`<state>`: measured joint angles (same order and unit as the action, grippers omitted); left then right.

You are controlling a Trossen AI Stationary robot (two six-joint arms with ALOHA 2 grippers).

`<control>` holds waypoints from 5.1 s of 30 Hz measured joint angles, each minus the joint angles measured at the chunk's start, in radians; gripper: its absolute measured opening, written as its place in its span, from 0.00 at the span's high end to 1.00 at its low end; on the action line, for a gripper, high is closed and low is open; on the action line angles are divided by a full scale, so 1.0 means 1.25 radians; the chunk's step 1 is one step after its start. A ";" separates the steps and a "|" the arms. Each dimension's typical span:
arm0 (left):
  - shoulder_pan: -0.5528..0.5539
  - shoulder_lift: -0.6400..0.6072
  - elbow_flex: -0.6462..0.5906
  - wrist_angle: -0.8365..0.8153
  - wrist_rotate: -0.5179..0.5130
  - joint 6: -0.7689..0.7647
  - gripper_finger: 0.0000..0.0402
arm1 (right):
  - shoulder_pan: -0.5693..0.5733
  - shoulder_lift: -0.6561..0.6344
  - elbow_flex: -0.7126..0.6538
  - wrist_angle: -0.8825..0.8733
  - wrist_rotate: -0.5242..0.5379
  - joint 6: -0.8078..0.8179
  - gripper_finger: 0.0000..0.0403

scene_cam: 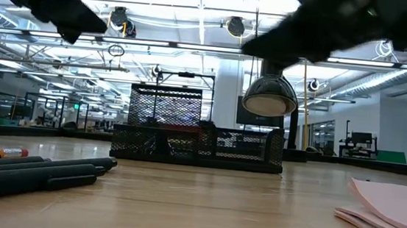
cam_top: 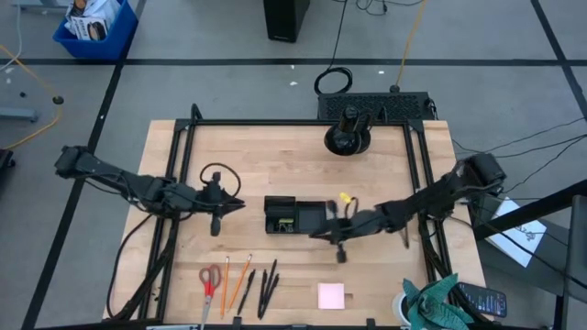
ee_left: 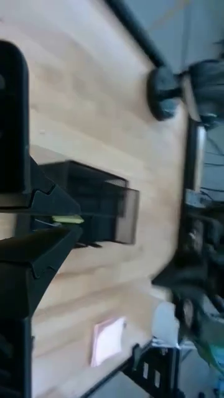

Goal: Pick and place office supplies into organizer
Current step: Put the yellow pencil into the black desk organizer

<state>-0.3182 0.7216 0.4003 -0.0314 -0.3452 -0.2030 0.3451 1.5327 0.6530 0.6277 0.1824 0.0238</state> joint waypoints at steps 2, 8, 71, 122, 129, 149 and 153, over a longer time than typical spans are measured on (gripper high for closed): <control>-0.025 -0.001 0.000 0.056 -0.019 0.034 0.88 | 0.001 -0.054 -0.075 0.049 -0.002 0.001 0.99; -0.073 -0.016 0.001 0.158 -0.126 0.053 0.88 | -0.040 -0.242 -0.261 0.144 -0.006 -0.006 1.00; -0.233 0.896 0.808 -0.804 0.120 -1.152 0.86 | -0.067 -0.381 -0.494 0.332 -0.289 0.139 1.00; -0.220 0.949 0.544 -0.520 0.268 -1.040 0.60 | -0.067 -0.381 -0.494 0.349 -0.293 0.133 1.00; -0.220 0.949 0.544 -0.517 0.267 -1.033 0.60 | -0.067 -0.381 -0.494 0.349 -0.293 0.132 1.00; -0.221 0.949 0.543 -0.511 0.275 -0.999 0.60 | -0.067 -0.381 -0.494 0.341 -0.293 0.133 1.00; -0.218 0.949 0.543 -0.511 0.281 -1.007 0.60 | -0.067 -0.381 -0.494 0.341 -0.293 0.133 1.00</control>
<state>-0.5911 1.9072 1.0786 -0.6697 0.0065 -1.4616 0.2615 1.0569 0.0353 1.0538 -0.1839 0.1898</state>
